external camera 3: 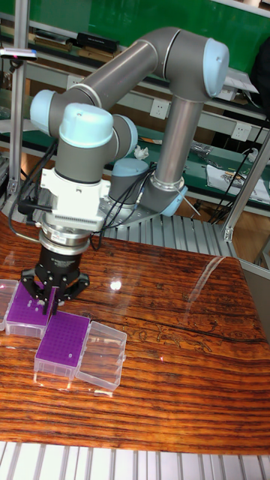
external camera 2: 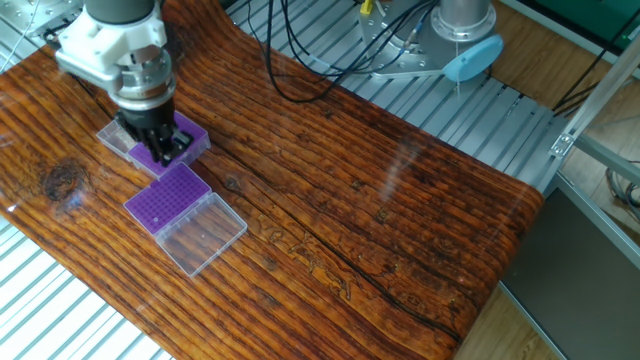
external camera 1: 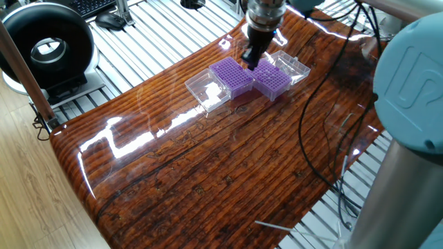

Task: Transfer all small pipette tips from one holder to another

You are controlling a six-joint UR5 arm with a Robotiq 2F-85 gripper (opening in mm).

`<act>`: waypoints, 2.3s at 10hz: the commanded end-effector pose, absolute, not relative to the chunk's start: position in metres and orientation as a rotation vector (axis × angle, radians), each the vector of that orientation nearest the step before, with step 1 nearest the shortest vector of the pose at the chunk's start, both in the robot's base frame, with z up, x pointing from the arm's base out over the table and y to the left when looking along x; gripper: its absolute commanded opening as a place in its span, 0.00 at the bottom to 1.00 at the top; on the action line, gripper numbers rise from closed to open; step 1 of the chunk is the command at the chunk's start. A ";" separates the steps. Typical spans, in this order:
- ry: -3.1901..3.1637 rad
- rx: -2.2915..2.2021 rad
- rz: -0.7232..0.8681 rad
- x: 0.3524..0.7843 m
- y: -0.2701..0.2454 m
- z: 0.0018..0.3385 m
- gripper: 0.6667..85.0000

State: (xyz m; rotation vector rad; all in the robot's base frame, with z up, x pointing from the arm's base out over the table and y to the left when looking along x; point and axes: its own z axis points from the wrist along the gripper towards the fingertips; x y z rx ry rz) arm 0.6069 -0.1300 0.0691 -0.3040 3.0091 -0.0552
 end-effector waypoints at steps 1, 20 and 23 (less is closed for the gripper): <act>2.997 -0.306 -0.005 0.632 -0.112 0.077 0.26; 2.958 -0.343 -0.034 0.682 -0.076 0.059 0.29; 2.958 -0.337 -0.036 0.682 -0.075 0.058 0.29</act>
